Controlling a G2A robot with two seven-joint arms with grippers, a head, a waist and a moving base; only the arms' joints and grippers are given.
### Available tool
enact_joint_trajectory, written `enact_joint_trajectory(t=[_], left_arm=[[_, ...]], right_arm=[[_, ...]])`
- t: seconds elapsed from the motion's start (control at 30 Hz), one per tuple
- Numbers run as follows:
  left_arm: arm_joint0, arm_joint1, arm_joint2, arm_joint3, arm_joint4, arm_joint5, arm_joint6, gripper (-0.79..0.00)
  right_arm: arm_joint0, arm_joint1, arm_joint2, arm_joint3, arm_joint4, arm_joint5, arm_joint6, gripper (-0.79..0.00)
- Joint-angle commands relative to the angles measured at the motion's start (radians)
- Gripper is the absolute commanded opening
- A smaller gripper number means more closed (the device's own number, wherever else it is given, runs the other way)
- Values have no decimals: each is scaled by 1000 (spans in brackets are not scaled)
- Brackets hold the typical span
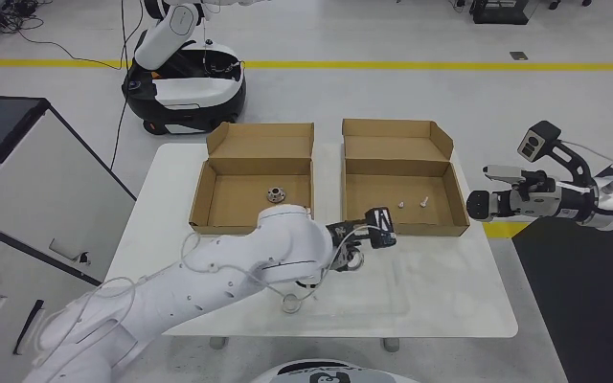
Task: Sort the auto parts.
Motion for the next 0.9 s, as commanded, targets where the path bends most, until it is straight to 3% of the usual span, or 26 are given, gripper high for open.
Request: enact_joint_trajectory(t=[0.0,0.4,0.63,0.87], left_arm=[[17,4,-36,-12,-23,13,63,-785],[226,72,-284,-82,-71,-70,271,-785],[369,115,-456,-134,-140,-185,373,-785],[484,137,-586,-155,-288,-301,525,-785]], right_arm=[[0,0,0,0,0,0,0,0],[0,0,0,0,0,0,0,0],[0,0,0,0,0,0,0,0],[0,0,0,0,0,0,0,0]])
